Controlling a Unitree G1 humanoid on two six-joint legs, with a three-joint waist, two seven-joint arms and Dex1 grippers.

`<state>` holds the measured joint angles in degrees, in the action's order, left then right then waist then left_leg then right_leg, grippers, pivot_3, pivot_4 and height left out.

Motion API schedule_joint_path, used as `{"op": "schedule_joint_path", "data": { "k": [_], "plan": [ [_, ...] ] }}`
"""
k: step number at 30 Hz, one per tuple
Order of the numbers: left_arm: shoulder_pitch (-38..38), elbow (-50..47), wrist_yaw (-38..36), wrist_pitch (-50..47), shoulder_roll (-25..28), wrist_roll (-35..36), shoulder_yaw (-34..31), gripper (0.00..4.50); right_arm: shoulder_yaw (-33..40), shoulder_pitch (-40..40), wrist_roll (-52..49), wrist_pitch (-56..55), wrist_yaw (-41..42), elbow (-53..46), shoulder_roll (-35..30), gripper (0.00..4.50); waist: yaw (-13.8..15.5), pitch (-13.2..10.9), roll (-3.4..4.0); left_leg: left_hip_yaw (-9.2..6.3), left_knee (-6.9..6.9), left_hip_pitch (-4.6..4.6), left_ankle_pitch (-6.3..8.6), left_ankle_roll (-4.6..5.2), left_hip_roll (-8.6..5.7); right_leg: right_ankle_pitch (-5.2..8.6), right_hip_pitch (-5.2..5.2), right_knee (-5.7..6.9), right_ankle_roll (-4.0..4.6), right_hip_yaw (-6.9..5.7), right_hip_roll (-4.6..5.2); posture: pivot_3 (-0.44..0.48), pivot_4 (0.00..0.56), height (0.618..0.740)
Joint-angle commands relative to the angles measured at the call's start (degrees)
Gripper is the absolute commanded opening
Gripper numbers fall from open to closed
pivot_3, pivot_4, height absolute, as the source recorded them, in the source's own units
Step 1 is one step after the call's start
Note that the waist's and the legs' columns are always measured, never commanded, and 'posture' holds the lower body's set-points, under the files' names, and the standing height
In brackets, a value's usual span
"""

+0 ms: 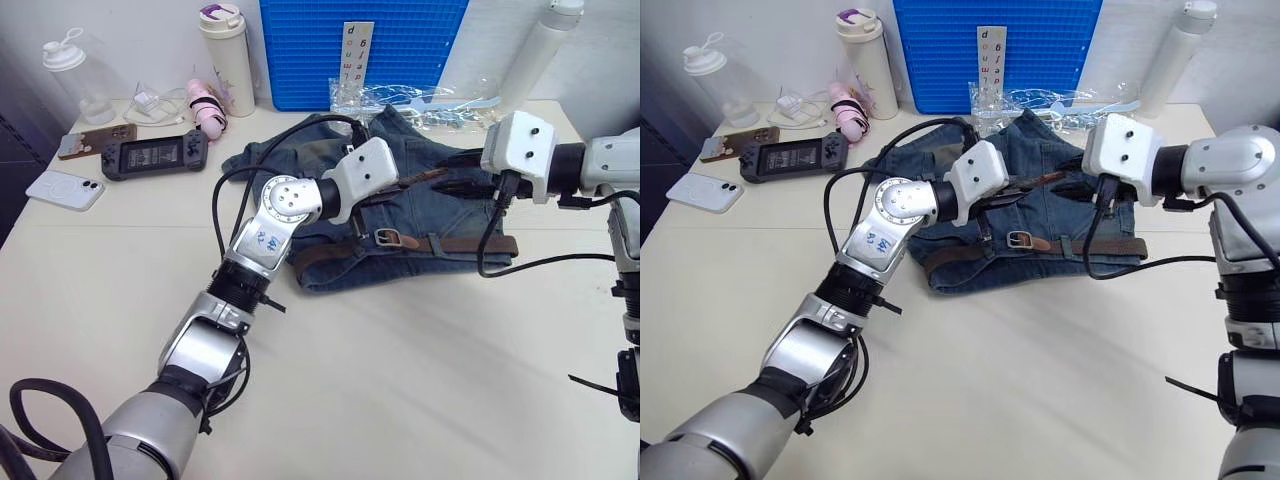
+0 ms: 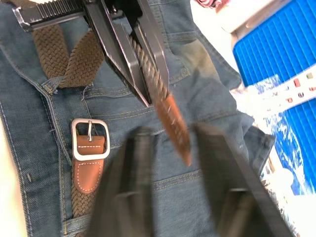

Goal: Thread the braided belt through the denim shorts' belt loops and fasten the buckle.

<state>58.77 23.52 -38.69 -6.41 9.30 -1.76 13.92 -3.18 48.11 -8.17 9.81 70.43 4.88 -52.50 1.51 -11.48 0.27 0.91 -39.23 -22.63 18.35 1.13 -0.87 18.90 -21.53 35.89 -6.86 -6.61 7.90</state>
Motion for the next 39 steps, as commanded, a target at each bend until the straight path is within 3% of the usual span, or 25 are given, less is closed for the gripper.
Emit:
{"op": "schedule_joint_path", "data": {
  "k": [1, 3, 11, 16, 23, 26, 32, 34, 39],
  "plan": [
    [0.1, -0.1, 1.5, -1.7, 1.3, 0.7, -2.8, 0.0, 3.4, -4.0, -2.3, 3.3, -0.8, -5.5, -1.9, 3.46, 0.0, 0.0, 0.0, 0.0, 0.0, 0.0, 0.0, 0.0, 0.0, 0.0, 0.0, 0.0, 0.0, -0.03, 0.01, 0.0, 0.15, 0.689],
    [-0.8, 0.3, 2.0, -2.9, 2.2, 0.4, -3.4, 0.0, 4.0, -9.0, -2.7, 5.4, -2.1, -9.0, -1.7, 4.47, 0.0, 0.0, -0.02, -0.01, 0.0, -0.01, 0.0, 0.01, 0.0, 0.0, 0.0, 0.01, 0.0, -0.07, 0.03, 0.0, 0.15, 0.689],
    [-3.0, -0.6, 2.2, -4.9, 2.1, 1.0, -4.1, 0.0, -0.5, -21.7, 6.3, -3.4, -11.4, -8.9, 1.7, 4.47, 0.0, 0.0, -0.05, -0.02, 0.01, -0.01, -0.07, 0.13, -0.2, -0.01, 0.0, 0.07, -0.02, -0.22, 0.27, 0.0, 0.15, 0.689],
    [-3.9, -1.7, 1.7, -5.2, 1.5, 1.0, -3.6, 0.0, -3.7, -21.4, 13.2, -12.8, -18.0, -0.5, 4.7, 4.47, -0.1, 0.1, -0.1, -0.02, 0.01, 0.0, -0.11, 0.19, -0.31, -0.03, 0.0, 0.09, -0.07, -0.26, 0.41, 0.0, 0.15, 0.689],
    [-4.7, -3.0, 1.4, -5.7, 1.7, 0.9, -3.6, 0.0, -5.0, -18.3, 14.9, -17.6, -20.3, 8.6, 7.7, 4.47, -0.3, 0.1, -0.23, -0.03, 0.01, 0.02, -0.13, 0.21, -0.32, -0.04, 0.04, 0.1, -0.08, -0.31, 0.43, 0.0, 0.15, 0.689],
    [-4.9, -3.3, 1.2, -5.5, 2.1, 0.9, -3.8, 0.0, -4.7, -16.6, 12.7, -14.9, -18.8, 11.0, 9.7, 3.7, -0.3, 0.1, -0.23, 0.0, 0.01, 0.08, -0.14, 0.21, -0.31, -0.04, 0.06, 0.14, -0.08, -0.28, 0.43, 0.0, 0.15, 0.689],
    [-5.1, -3.0, 0.2, -4.6, 3.7, 0.6, -3.8, 0.0, -5.9, -16.7, 9.1, -10.5, -14.0, 6.4, 12.0, 0.85, -0.3, 0.1, -0.24, -0.02, 0.0, 0.07, -0.14, 0.22, -0.32, -0.04, 0.06, 0.14, -0.08, -0.3, 0.44, 0.0, 0.15, 0.689],
    [-5.2, -2.9, -0.9, -4.2, 5.1, 0.3, -3.7, 0.0, -6.7, -17.6, 8.1, -9.0, -12.5, 2.2, 12.3, 0.15, -0.4, 0.1, -0.24, -0.02, 0.01, 0.08, -0.14, 0.22, -0.31, -0.04, 0.05, 0.14, -0.08, -0.3, 0.43, 0.0, 0.15, 0.689],
    [-7.2, -4.6, -6.6, -3.9, 10.9, 0.1, -2.7, 0.0, -8.9, -20.3, 7.2, -1.5, -11.8, -11.2, 14.1, 0.14, -0.7, 0.1, -0.23, -0.01, 0.06, 0.09, -0.14, 0.21, -0.29, -0.04, 0.01, 0.15, -0.08, -0.41, 0.43, 0.0, 0.15, 0.689]
  ]
}}
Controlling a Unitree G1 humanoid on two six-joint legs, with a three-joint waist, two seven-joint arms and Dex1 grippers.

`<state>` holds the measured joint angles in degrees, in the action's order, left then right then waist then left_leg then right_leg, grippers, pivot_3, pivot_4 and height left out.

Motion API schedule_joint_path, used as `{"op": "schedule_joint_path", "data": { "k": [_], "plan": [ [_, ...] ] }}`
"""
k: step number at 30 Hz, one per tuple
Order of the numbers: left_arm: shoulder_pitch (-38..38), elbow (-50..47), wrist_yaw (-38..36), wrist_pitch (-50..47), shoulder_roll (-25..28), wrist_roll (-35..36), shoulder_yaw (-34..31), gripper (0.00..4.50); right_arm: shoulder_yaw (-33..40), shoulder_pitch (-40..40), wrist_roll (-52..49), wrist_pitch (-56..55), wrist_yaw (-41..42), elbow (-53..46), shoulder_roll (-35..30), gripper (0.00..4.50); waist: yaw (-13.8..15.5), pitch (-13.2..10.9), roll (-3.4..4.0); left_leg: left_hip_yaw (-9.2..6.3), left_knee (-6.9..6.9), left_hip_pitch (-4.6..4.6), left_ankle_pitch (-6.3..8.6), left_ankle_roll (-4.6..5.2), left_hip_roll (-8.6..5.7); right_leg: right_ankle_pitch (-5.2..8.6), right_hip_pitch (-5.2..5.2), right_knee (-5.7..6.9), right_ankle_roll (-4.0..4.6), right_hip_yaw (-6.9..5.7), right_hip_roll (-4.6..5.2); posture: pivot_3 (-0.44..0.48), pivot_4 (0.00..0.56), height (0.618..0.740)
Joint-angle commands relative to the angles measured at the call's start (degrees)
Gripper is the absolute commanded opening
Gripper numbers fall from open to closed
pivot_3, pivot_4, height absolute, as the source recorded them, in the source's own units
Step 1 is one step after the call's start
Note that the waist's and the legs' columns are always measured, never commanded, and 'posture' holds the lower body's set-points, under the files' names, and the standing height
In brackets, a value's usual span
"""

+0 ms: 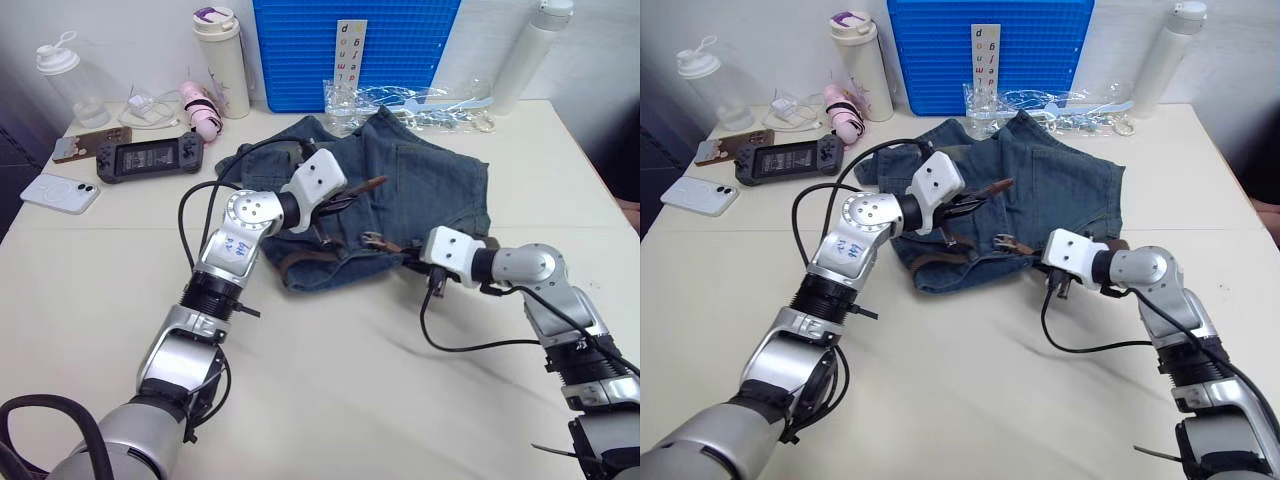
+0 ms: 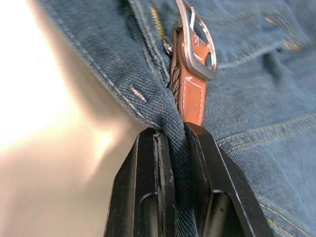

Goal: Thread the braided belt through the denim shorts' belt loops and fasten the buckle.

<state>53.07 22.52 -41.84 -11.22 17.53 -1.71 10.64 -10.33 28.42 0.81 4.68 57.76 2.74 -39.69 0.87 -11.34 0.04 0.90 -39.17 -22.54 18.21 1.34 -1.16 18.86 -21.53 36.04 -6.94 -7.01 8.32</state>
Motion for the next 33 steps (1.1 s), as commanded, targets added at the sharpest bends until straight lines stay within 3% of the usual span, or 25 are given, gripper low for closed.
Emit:
{"op": "schedule_joint_path", "data": {
  "k": [1, 7, 10, 16, 22, 33],
  "plan": [
    [-2.0, -4.1, -4.5, 0.9, 3.7, 0.0, 0.9, 0.0, -2.4, -0.9, -1.4, 5.1, 0.7, -11.0, 1.5, 0.14, -0.1, 0.0, 0.0, 0.0, 0.01, 0.0, 0.0, 0.0, 0.0, 0.0, 0.0, 0.0, 0.0, 0.0, 0.01, 0.0, 0.15, 0.689],
    [-6.4, -8.7, -12.1, -0.2, 9.9, 0.3, 2.7, 0.0, -5.0, -2.6, 4.1, 13.7, -4.3, -17.0, 3.0, 0.14, 0.3, 0.0, -0.01, -0.05, -0.02, -0.01, 0.0, 0.0, -0.06, 0.0, 0.0, 0.02, 0.0, -0.01, 0.06, 0.0, 0.15, 0.689],
    [-8.0, -10.5, -13.6, -0.7, 11.4, 0.4, 2.7, 0.0, -3.1, -3.4, 0.5, 20.9, -3.7, -22.3, 3.7, 1.58, 0.4, 0.0, -0.05, -0.07, -0.04, -0.01, 0.0, 0.0, -0.05, 0.0, 0.01, 0.05, 0.0, -0.02, 0.06, 0.0, 0.15, 0.689],
    [-8.6, -11.3, -13.2, -1.6, 11.6, 0.6, 1.8, 0.0, 2.9, -3.0, -8.1, 34.3, 1.3, -33.0, -3.2, 4.41, 0.6, 0.0, -0.07, -0.12, -0.05, -0.05, 0.0, 0.04, -0.14, 0.0, 0.01, 0.07, 0.0, -0.04, 0.13, 0.0, 0.15, 0.689],
    [-9.0, -11.7, -12.8, -1.7, 11.2, 0.7, 2.0, 0.0, 4.7, -1.7, -13.4, 39.0, -0.8, -34.1, -2.8, 4.46, 0.5, 0.0, -0.09, -0.16, -0.03, -0.04, 0.01, 0.04, -0.12, -0.01, 0.03, 0.06, -0.01, -0.1, 0.12, 0.0, 0.15, 0.689],
    [-9.3, -12.6, -12.7, -1.5, 11.5, 0.4, 2.0, 0.0, -6.5, 1.3, -1.2, 28.6, -11.8, -20.1, 2.6, 4.46, 0.5, 0.1, -0.11, -0.18, -0.04, -0.05, 0.0, 0.06, -0.19, -0.01, 0.02, 0.12, -0.01, -0.15, 0.17, 0.0, 0.15, 0.689]
  ]
}}
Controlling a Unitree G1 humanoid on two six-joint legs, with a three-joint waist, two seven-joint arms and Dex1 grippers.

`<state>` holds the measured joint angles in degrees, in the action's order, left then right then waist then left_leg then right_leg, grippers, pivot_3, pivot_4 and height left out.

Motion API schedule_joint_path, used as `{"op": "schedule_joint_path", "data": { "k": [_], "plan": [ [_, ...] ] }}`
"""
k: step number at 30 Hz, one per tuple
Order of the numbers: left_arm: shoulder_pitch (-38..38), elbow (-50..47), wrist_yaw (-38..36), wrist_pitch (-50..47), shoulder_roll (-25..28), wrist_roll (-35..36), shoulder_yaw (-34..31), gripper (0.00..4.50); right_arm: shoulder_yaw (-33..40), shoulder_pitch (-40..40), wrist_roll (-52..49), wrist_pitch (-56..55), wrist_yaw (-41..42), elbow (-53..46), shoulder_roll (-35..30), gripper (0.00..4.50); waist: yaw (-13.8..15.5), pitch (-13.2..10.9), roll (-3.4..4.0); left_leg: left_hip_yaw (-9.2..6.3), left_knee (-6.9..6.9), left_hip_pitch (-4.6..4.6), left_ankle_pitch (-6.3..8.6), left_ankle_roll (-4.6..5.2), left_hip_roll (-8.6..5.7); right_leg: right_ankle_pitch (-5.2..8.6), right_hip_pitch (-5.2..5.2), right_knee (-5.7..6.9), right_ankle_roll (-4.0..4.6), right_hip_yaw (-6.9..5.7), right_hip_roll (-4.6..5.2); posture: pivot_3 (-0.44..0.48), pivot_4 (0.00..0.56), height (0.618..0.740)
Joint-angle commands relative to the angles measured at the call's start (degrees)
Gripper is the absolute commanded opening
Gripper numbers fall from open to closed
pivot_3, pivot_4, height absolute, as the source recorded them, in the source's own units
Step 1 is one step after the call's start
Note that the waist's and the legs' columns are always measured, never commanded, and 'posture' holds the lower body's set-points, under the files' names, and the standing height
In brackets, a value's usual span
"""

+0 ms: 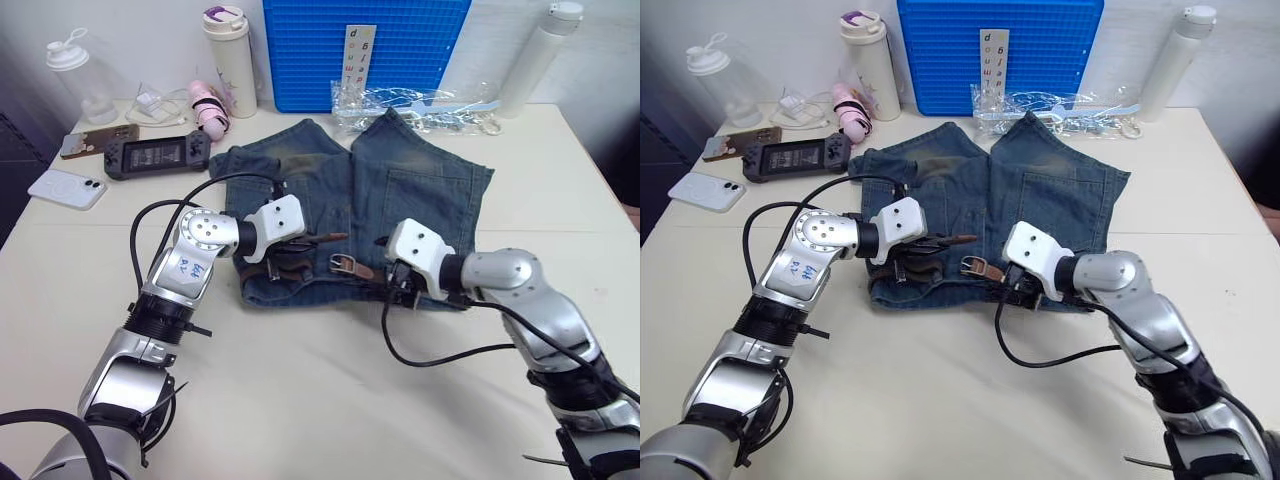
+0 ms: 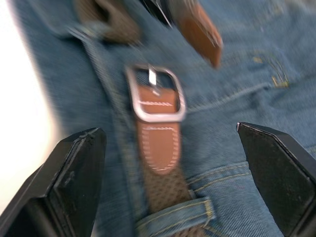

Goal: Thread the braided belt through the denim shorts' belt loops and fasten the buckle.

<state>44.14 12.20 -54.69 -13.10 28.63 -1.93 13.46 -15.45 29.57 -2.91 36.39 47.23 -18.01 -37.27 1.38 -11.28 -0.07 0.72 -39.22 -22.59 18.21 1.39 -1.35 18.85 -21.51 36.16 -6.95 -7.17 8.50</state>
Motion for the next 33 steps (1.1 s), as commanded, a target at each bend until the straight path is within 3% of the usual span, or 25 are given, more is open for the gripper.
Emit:
{"op": "schedule_joint_path", "data": {
  "k": [1, 7, 13, 22, 33],
  "plan": [
    [-0.4, -2.4, 0.2, 0.4, 0.5, 0.6, -0.8, 0.0, -2.0, -0.1, 2.9, -3.7, -1.4, 1.1, 0.5, 4.46, -0.1, 0.0, 0.0, 0.0, 0.0, 0.0, 0.0, 0.0, 0.0, 0.0, 0.0, 0.0, 0.0, 0.0, 0.0, 0.0, 0.15, 0.689],
    [-0.6, -2.9, 0.3, 0.3, 0.7, 0.6, -0.9, 0.0, -4.6, -1.6, 6.2, -7.0, -2.4, 3.3, 1.0, 4.46, -0.2, 0.0, -0.01, 0.03, 0.0, 0.05, 0.0, 0.0, 0.03, 0.0, 0.0, 0.03, 0.0, -0.01, -0.02, 0.0, 0.15, 0.689],
    [-0.6, -2.8, 0.1, 0.3, 0.9, 0.6, -0.9, 0.0, -2.7, -2.7, 2.9, -5.9, -0.2, 0.4, 1.7, 4.46, -0.2, 0.0, -0.03, 0.03, 0.0, 0.1, 0.0, 0.0, 0.04, 0.0, 0.0, 0.13, 0.0, -0.01, -0.01, 0.0, 0.15, 0.689],
    [0.4, -2.7, 0.4, 0.1, -0.3, 0.6, -0.4, 0.0, -5.6, -2.3, 9.5, -12.5, -0.6, 6.4, -0.6, 4.46, -0.2, 0.0, -0.07, 0.05, 0.0, 0.13, 0.0, 0.0, 0.03, 0.0, 0.02, 0.14, 0.0, 0.01, 0.0, 0.0, 0.15, 0.689],
    [-0.6, -3.3, 0.3, 0.0, -0.3, 0.4, -0.4, 0.0, 3.4, -1.3, 3.7, -3.1, -4.0, 2.3, 2.7, 4.46, 0.0, 0.2, -0.28, 0.03, -0.01, 0.15, 0.0, 0.0, 0.03, 0.0, 0.02, 0.24, 0.0, 0.01, 0.01, 0.0, 0.15, 0.689]
  ]
}}
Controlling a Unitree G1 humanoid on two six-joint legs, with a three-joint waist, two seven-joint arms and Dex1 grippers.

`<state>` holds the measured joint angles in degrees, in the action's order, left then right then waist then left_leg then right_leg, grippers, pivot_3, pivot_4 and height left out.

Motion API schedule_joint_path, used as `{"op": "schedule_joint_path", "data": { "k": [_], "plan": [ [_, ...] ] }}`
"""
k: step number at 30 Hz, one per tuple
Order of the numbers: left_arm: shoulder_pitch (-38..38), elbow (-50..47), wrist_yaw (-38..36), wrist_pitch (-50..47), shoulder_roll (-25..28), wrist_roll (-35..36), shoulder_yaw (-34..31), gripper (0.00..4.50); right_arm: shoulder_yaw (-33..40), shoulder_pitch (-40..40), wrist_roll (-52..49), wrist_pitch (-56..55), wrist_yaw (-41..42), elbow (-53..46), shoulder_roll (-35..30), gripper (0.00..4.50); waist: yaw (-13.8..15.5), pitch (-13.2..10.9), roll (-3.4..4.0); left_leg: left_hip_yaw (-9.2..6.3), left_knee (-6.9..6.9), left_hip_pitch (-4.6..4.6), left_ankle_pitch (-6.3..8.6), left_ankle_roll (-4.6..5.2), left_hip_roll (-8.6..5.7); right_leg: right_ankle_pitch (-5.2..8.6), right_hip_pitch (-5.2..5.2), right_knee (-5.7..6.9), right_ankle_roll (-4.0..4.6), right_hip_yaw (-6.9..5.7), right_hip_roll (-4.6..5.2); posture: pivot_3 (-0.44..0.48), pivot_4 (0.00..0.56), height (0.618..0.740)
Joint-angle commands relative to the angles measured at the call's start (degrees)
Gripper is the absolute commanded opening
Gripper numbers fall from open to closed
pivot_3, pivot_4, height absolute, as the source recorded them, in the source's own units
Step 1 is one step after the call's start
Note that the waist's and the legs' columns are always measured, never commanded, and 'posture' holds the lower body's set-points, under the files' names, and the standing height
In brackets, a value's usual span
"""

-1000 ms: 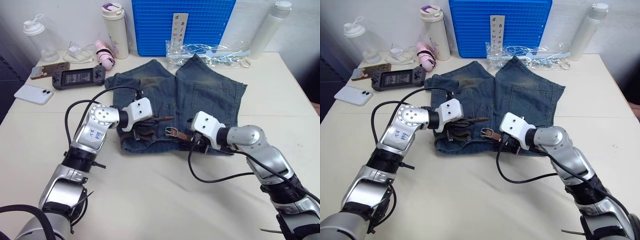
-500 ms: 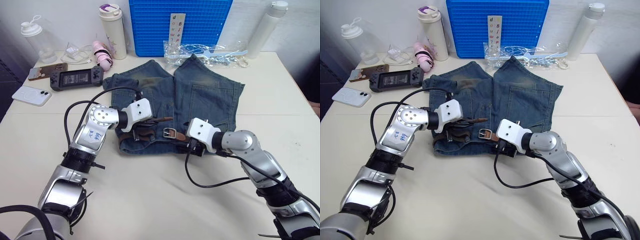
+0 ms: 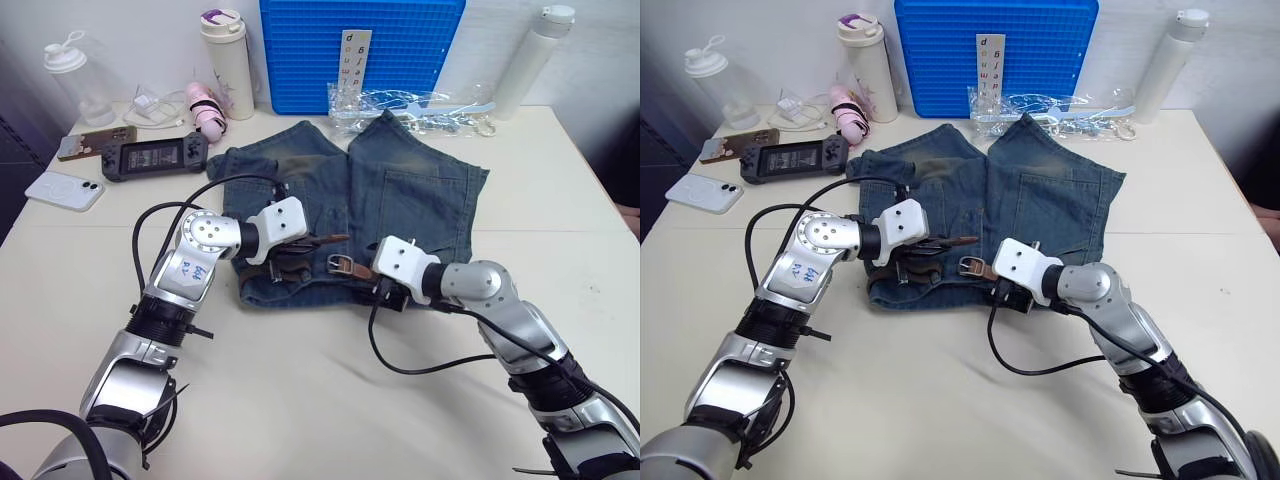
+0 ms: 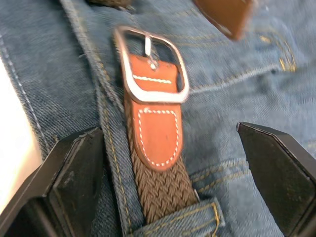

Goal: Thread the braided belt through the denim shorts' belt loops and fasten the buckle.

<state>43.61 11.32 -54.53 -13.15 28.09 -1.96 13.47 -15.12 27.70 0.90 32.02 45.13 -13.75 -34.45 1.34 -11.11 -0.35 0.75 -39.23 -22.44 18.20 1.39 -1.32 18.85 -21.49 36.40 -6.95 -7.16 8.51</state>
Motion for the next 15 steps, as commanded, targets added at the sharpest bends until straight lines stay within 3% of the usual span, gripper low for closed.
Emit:
{"op": "schedule_joint_path", "data": {
  "k": [1, 15],
  "plan": [
    [0.0, -2.4, 0.2, 0.1, 0.2, 0.4, -0.3, 0.0, 3.1, 0.9, 0.0, 1.2, -2.2, -1.7, -0.1, 4.46, 0.0, 0.0, 0.0, -0.01, 0.0, 0.0, 0.0, 0.0, -0.01, 0.0, 0.0, 0.0, 0.0, 0.0, 0.0, 0.0, 0.15, 0.689],
    [0.7, -1.4, 1.2, 0.0, 0.1, -0.2, -0.7, 0.0, -1.9, 1.2, 4.9, -8.7, -3.5, 4.0, 0.9, 4.46, -0.1, 0.0, 0.0, 0.02, 0.01, 0.0, 0.0, 0.0, 0.0, 0.0, -0.02, 0.0, 0.0, 0.0, 0.0, 0.0, 0.15, 0.689]
  ]
}}
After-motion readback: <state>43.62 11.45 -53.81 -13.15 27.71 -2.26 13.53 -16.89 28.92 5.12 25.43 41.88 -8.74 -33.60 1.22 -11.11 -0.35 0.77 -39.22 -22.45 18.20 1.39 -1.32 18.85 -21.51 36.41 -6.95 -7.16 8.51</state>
